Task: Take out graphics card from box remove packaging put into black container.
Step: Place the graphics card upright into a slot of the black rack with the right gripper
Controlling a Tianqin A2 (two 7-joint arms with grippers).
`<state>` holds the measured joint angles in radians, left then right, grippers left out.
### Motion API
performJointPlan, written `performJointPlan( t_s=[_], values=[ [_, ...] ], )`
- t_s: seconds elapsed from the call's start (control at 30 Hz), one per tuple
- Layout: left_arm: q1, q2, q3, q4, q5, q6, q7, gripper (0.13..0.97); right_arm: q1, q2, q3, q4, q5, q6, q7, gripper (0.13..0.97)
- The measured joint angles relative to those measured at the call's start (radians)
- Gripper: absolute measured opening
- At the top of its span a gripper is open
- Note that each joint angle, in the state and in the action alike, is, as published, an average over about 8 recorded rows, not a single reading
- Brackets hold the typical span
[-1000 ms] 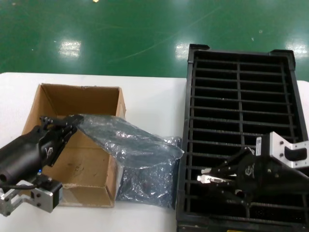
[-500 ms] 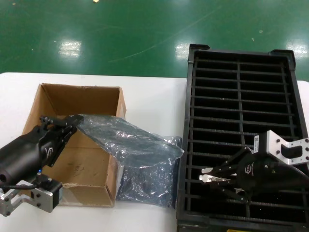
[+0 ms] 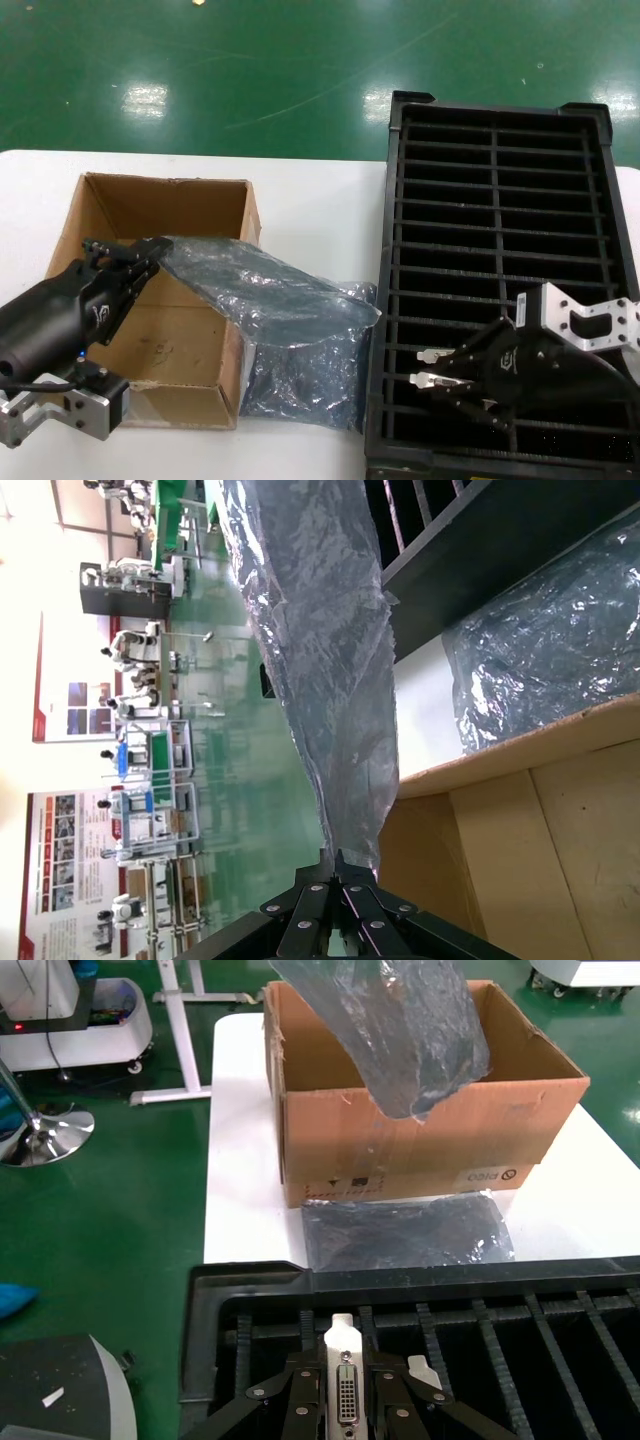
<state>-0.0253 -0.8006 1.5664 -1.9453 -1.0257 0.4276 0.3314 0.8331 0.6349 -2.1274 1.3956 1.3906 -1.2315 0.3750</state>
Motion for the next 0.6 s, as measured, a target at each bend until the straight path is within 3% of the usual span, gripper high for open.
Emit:
performJointPlan(
  t_s=[0.5,0.6],
  values=[
    [0.000,0.000,0.000,0.000,0.000,0.000,0.000,0.139,-0.017,-0.001,0.000,-0.011,0.009,0.012,-0.032,0.225],
    [0.000,0.000,0.000,0.000,0.000,0.000,0.000,0.139,-0.022,0.009,0.006,0.007,0.012,0.015,-0.028,0.262]
  ],
)
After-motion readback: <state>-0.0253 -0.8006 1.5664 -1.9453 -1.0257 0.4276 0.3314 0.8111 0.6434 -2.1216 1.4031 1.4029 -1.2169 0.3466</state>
